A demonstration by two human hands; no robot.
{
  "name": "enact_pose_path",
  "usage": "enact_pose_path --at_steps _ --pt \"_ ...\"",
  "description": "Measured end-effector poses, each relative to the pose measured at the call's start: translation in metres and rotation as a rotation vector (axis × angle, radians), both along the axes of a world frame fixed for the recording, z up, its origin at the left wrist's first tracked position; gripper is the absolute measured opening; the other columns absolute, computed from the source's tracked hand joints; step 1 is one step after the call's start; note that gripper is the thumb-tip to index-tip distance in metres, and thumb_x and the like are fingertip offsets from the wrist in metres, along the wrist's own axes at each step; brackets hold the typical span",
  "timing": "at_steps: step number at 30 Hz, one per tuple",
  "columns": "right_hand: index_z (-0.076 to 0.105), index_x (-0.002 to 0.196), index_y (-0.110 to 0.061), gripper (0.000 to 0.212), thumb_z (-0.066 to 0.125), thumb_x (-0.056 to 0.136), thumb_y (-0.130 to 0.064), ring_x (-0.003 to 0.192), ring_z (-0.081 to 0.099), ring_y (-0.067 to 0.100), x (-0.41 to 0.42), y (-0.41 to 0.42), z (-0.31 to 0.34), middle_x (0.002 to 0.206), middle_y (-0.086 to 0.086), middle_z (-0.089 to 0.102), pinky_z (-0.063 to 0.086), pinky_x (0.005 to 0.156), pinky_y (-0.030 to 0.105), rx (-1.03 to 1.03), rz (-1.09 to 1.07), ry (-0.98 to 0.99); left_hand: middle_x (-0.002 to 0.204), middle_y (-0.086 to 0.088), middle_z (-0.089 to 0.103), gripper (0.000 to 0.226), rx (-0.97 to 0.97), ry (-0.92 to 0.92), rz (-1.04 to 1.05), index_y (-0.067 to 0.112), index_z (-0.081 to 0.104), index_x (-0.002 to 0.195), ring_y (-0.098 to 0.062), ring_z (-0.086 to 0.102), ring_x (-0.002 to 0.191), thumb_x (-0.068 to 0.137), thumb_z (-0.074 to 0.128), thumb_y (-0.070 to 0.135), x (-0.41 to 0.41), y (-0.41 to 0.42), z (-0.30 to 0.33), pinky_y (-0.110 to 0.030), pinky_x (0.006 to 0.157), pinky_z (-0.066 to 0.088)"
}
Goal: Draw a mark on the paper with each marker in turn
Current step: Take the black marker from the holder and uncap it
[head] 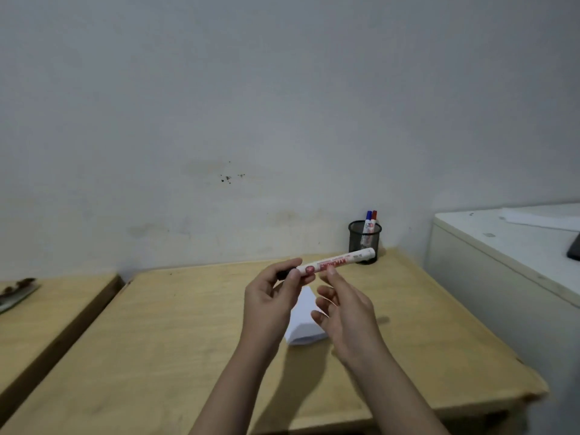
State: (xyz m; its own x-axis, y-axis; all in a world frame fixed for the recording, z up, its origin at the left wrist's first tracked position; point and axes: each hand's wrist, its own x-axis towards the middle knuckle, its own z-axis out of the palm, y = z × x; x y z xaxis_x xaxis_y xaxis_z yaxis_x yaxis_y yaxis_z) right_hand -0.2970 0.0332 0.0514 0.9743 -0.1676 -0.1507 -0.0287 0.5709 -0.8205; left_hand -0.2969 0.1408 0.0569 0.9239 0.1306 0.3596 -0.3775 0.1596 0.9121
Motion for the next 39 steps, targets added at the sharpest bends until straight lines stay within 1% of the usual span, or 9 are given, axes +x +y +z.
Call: enact_pose_path --at_steps 4,10,14,19,23,30,33,36,39 --pt "0.063 0.088 -0.007 0.02 0.066 0.085 -0.027 0.042 0.033 0.008 -0.009 0.005 -0.002 0.059 -0.003 0.045 0.03 0.04 0.021 -0.013 0.018 -0.059 0.078 0.002 0.073 0.018 0.0 0.05 0.045 0.014 0.073 0.093 -0.014 0.067 0.08 0.08 0.067 0.003 -0.021 0.003 -0.016 -0.036 0.081 0.054" --pt "0.067 0.074 -0.011 0.024 0.062 0.088 -0.029 0.035 0.027 0.008 -0.018 0.007 -0.005 0.051 -0.005 0.053 0.022 0.037 0.02 -0.175 0.074 -0.129 0.072 0.002 0.075 0.015 -0.014 0.015 0.141 0.012 0.074 0.076 -0.011 0.068 0.072 0.071 0.074 -0.002 -0.034 0.006 -0.016 -0.02 0.069 0.053" --pt "0.064 0.068 -0.008 0.03 0.059 0.09 -0.028 0.033 0.029 0.007 -0.019 0.008 -0.003 0.05 -0.003 0.053 0.026 0.036 0.019 -0.19 0.09 -0.228 0.067 0.001 0.075 0.015 -0.013 -0.008 0.193 0.013 0.073 0.074 -0.019 0.072 0.069 0.074 0.071 -0.002 -0.036 0.002 -0.015 -0.021 0.066 0.055" --pt "0.059 0.072 -0.004 0.029 0.06 0.082 -0.03 0.039 0.035 0.009 -0.016 0.011 -0.003 0.048 -0.004 0.052 0.029 0.037 0.018 -0.156 0.039 -0.35 0.077 -0.015 0.074 0.006 -0.128 0.05 0.16 0.006 0.072 0.08 -0.028 0.072 0.072 0.074 0.071 0.005 -0.033 -0.003 -0.013 -0.036 0.073 0.056" --pt "0.058 0.075 -0.004 0.031 0.06 0.074 -0.034 0.041 0.039 0.008 -0.013 0.013 -0.006 0.056 0.005 0.05 0.035 0.04 0.019 -0.152 0.009 -0.436 0.064 -0.003 0.073 0.009 -0.179 0.105 0.084 0.01 0.072 0.077 -0.019 0.07 0.065 0.078 0.068 0.003 -0.027 -0.005 -0.011 -0.026 0.067 0.057" --pt "0.06 0.077 -0.009 0.021 0.059 0.077 -0.031 0.041 0.038 0.008 0.005 0.001 -0.015 0.05 -0.006 0.049 0.036 0.043 0.018 -0.157 -0.116 -0.469 0.057 0.002 0.065 0.016 -0.316 0.238 0.123 0.003 0.068 0.072 -0.01 0.061 0.053 0.074 0.069 0.019 -0.007 0.019 -0.022 -0.02 0.062 0.058" --pt "0.061 0.078 -0.007 0.018 0.059 0.085 -0.024 0.04 0.04 0.007 0.016 -0.015 -0.016 0.047 -0.004 0.051 0.037 0.043 0.02 -0.199 -0.176 -0.449 0.059 0.003 0.066 0.002 -0.049 0.194 0.27 0.009 0.07 0.075 -0.013 0.06 0.059 0.076 0.072 0.009 0.014 0.047 -0.025 -0.024 0.065 0.055" --pt "0.061 0.076 -0.006 0.017 0.059 0.088 -0.018 0.041 0.041 0.007 0.021 -0.018 -0.022 0.046 -0.005 0.054 0.038 0.042 0.02 -0.27 -0.19 -0.425 0.069 -0.001 0.065 0.013 0.392 0.212 0.385 0.013 0.07 0.081 -0.017 0.058 0.066 0.072 0.075 0.005 0.046 0.067 -0.031 -0.024 0.061 0.045" --pt "0.061 0.076 -0.009 0.015 0.06 0.088 -0.017 0.042 0.044 0.007 0.025 -0.016 -0.035 0.047 -0.005 0.055 0.039 0.042 0.02 -0.309 -0.191 -0.393 0.073 -0.001 0.061 0.025 0.617 0.31 0.373 0.012 0.062 0.088 -0.02 0.059 0.07 0.069 0.07 -0.003 0.076 0.076 -0.046 -0.02 0.054 0.041"
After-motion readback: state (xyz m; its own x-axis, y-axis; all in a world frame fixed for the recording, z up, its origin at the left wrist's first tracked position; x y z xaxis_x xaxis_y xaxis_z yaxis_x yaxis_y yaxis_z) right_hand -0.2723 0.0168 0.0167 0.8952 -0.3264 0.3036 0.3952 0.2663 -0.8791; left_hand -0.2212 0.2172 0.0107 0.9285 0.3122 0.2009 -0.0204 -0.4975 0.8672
